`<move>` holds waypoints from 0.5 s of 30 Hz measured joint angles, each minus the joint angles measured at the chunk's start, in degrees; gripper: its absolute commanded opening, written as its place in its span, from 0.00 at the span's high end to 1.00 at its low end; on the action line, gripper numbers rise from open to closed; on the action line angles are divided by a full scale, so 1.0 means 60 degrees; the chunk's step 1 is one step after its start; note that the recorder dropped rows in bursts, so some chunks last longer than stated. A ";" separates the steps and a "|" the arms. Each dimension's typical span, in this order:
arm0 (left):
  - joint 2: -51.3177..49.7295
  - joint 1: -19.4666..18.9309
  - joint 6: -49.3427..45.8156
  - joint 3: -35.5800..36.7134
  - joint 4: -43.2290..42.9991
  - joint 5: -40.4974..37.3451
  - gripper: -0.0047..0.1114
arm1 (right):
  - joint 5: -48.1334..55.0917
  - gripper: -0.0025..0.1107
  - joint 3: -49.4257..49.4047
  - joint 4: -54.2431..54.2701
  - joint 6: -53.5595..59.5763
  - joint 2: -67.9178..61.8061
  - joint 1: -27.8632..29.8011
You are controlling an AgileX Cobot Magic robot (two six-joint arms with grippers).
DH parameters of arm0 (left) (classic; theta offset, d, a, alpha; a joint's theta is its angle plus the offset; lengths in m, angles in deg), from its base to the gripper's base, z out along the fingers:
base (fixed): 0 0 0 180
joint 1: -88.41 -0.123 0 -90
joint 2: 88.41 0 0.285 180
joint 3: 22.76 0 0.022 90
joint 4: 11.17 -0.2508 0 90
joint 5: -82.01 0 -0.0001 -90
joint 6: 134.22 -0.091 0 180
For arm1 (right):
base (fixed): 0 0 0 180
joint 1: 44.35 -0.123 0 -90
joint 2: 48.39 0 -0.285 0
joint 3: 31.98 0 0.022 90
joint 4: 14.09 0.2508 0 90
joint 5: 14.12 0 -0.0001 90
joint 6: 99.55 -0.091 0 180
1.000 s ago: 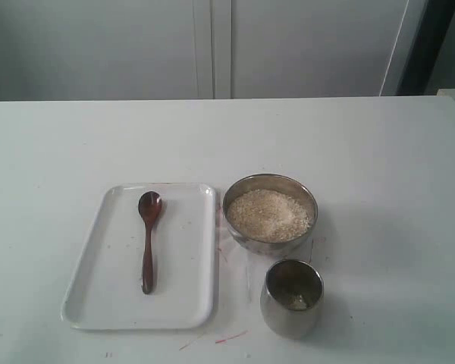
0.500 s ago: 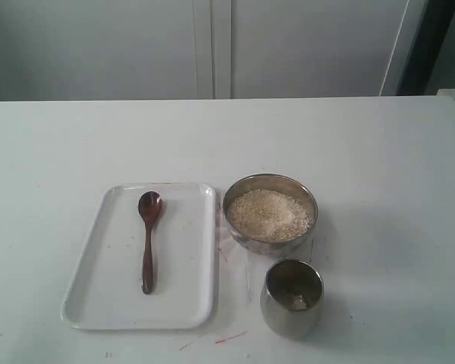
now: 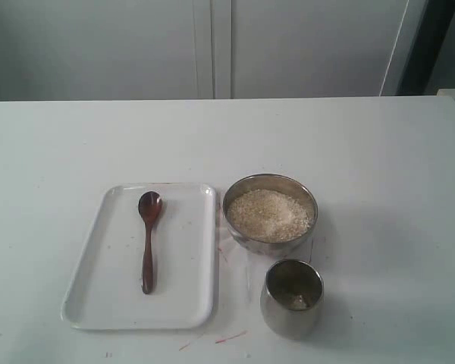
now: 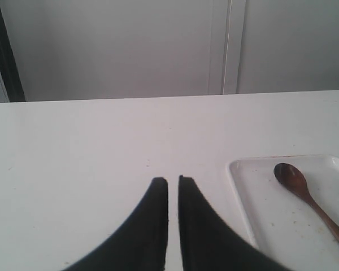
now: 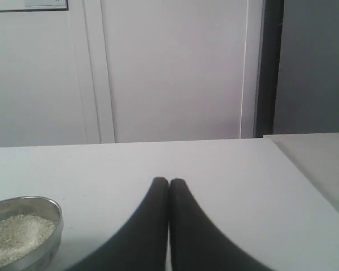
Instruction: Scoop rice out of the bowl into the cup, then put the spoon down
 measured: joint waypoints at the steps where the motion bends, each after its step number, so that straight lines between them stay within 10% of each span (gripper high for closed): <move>1: 0.0000 0.0000 0.0000 0.0000 0.0000 0.0000 0.84 | 0.0000 0.98 0.0000 -0.0099 -0.0175 0.0000 0.0000; 15: 0.0000 0.0000 0.0000 0.0000 0.0000 0.0000 0.84 | 0.0014 0.98 0.0000 -0.0486 -0.1023 0.0000 0.0000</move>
